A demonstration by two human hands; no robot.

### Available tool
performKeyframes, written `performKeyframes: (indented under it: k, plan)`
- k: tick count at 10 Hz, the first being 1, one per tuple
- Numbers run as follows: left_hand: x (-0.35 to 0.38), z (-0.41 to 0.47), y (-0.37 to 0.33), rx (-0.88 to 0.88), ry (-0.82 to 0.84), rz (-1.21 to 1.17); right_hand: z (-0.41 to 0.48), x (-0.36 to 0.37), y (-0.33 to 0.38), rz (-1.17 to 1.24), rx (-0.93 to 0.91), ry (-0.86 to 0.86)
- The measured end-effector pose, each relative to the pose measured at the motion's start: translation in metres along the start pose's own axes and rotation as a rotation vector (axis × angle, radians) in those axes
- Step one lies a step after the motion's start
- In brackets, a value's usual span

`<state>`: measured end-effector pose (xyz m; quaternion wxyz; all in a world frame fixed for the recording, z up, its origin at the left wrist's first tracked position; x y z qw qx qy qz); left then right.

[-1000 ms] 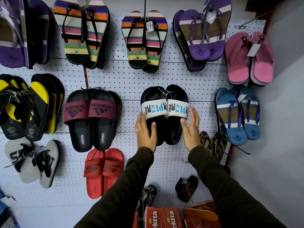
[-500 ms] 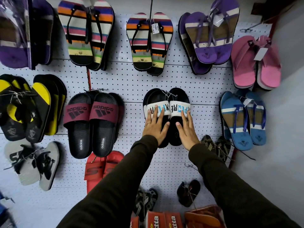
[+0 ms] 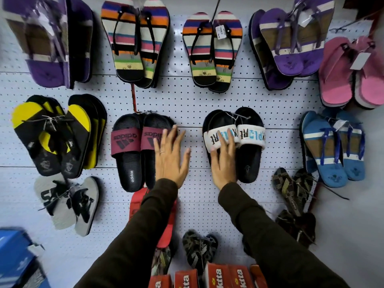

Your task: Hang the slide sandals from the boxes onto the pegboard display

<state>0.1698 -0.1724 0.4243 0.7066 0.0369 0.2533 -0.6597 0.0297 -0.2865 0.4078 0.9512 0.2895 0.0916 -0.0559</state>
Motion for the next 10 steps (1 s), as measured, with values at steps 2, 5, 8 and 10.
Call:
performKeyframes:
  k: [2, 5, 8, 10]
  plan:
    - [-0.054, -0.006, 0.101, -0.103, -0.034, 0.128, -0.02, 0.098, 0.068, -0.037, -0.161, 0.253]
    - [-0.039, -0.019, 0.164, -0.094, 0.19, 0.115, -0.047, 0.168, 0.069, -0.193, -0.189, 0.423]
    - [-0.023, -0.011, 0.176, -0.064, 0.332, 0.117, -0.043, 0.181, 0.061, -0.25, -0.103, 0.476]
    - [-0.035, -0.009, 0.165, -0.127, 0.3, 0.105, -0.03, 0.146, 0.088, -0.191, -0.077, 0.545]
Point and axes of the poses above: each hand's wrist, its own z-axis towards the middle knuckle, its own x-axis out of the palm, y = z × x, the point moved 9 cm from there along z, towards the middle knuckle, and after that the axes turned 3 degrees about -y, right-handed, at the moved point
